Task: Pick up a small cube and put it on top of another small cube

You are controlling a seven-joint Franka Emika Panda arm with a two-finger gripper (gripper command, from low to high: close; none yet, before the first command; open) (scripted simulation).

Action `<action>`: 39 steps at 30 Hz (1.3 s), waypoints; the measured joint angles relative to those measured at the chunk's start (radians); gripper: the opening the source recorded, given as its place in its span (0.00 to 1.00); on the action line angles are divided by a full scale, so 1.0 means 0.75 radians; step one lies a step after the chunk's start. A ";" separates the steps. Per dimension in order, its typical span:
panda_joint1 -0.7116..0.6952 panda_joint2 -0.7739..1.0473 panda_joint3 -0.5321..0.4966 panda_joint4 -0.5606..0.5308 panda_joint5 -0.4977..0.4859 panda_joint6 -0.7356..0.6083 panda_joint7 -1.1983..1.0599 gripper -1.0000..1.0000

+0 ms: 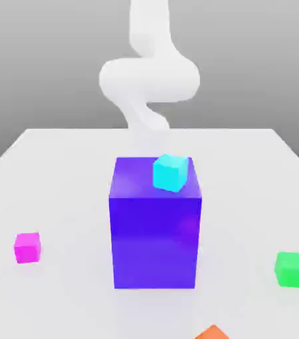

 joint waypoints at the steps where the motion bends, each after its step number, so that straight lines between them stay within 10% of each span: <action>1: -0.041 0.054 -0.005 -0.027 -0.009 0.032 0.045 0.50; 18: -0.535 0.831 -0.217 -0.416 -0.051 0.499 0.624 0.50; 27: -0.769 1.318 -0.119 -0.482 0.246 0.838 0.571 0.50; 28: -0.788 1.362 -0.096 -0.473 0.263 0.873 0.558 0.00; 39: -0.751 1.211 -0.154 -0.505 0.174 0.755 0.627 0.00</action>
